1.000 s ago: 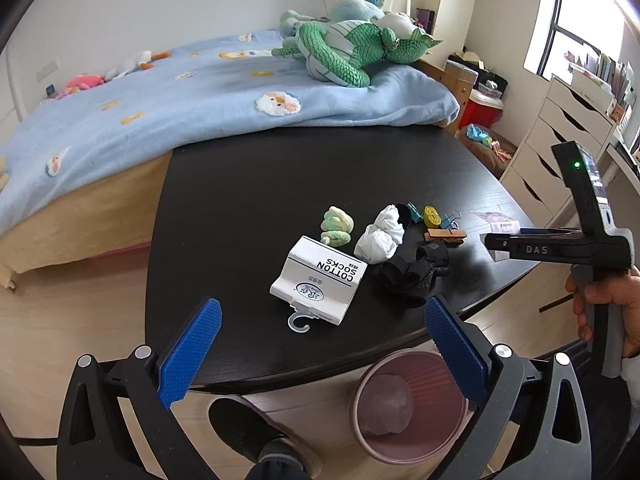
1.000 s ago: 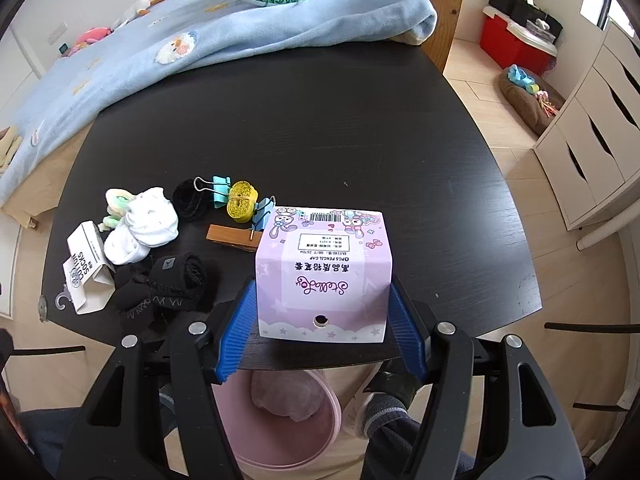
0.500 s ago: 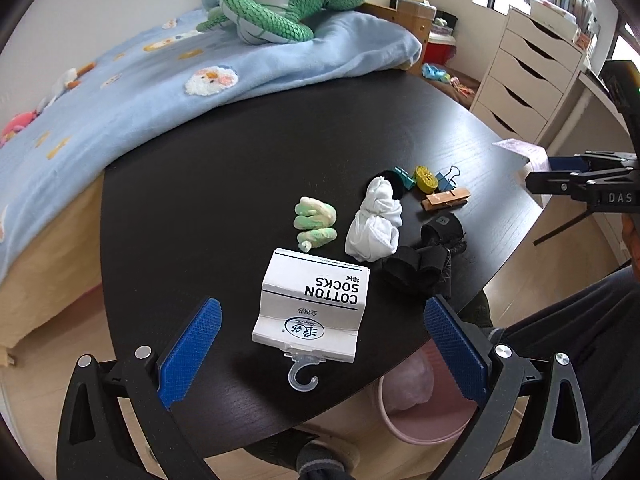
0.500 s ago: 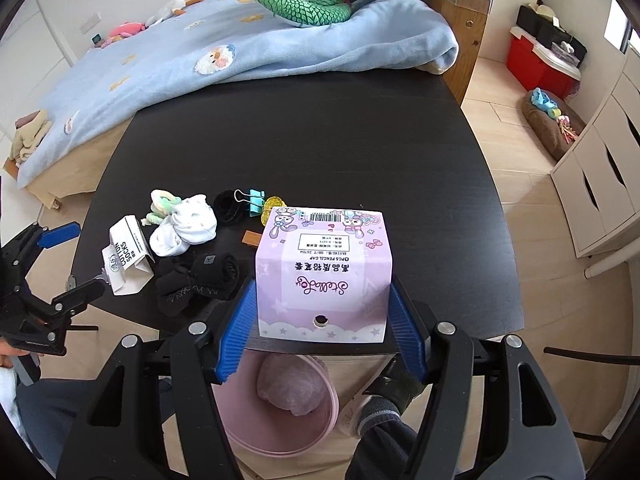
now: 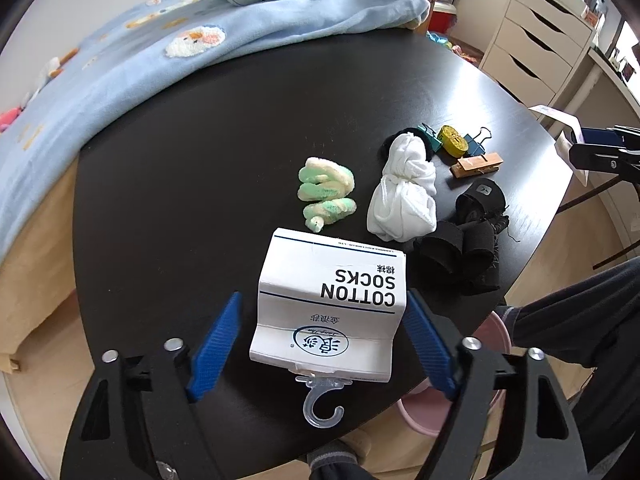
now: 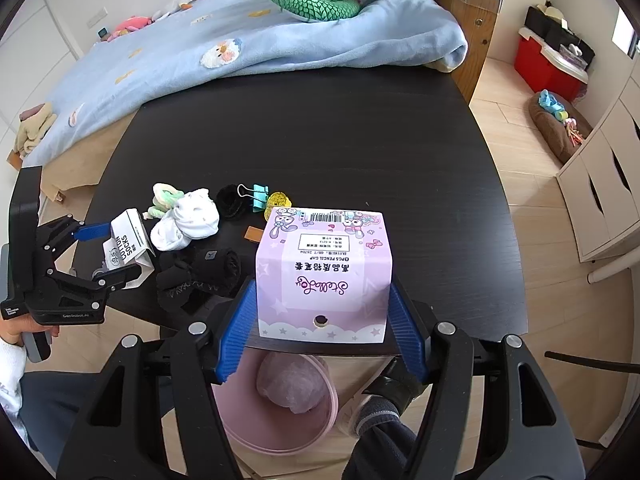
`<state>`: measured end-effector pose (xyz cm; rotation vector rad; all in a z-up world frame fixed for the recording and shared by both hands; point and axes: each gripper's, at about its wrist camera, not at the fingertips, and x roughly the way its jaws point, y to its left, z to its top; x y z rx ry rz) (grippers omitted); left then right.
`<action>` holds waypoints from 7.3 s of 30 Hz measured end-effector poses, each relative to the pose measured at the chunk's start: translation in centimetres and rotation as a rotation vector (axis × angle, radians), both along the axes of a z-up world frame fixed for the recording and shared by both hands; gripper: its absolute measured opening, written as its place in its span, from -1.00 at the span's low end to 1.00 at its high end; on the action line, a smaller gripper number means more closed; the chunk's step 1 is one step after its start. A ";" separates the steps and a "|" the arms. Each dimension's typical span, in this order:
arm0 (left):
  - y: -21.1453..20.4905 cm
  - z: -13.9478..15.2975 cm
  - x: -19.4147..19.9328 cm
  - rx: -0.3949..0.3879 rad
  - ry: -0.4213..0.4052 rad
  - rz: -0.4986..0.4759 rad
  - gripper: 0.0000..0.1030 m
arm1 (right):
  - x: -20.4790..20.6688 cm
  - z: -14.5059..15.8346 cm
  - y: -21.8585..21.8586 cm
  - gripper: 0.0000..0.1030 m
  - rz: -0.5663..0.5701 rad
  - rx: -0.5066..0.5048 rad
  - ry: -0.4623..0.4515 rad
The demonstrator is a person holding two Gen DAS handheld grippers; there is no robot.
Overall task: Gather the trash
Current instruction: 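Lift the lilac box with the right gripper while the left gripper grasps the COTTON SOCKS package, then carry both packages over the pink wastebasket and open both grippers, then grasp the black socks on the table with the right gripper, then lift the black socks with the right gripper while the left gripper grasps the white socks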
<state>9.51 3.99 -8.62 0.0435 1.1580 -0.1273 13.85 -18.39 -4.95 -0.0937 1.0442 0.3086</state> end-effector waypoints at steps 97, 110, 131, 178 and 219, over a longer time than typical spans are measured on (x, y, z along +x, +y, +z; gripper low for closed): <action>-14.4 6.6 -12.5 -0.145 -0.178 -0.001 0.76 | -13.7 3.2 -4.4 0.91 0.121 0.079 -0.139; -11.4 7.0 -12.7 -0.120 -0.208 0.145 0.85 | -13.6 2.6 -3.7 0.91 0.146 0.093 -0.119; -7.1 9.2 -12.4 -0.117 -0.260 0.241 0.85 | -10.1 2.5 1.6 0.92 0.319 0.046 -0.089; -3.5 8.5 -11.9 -0.166 -0.244 0.308 0.85 | -1.0 -6.1 13.8 -0.46 0.950 -0.341 0.017; -6.5 4.4 3.5 -0.104 -0.101 -0.085 0.83 | 0.8 -0.1 1.2 -0.52 0.444 -0.032 -0.023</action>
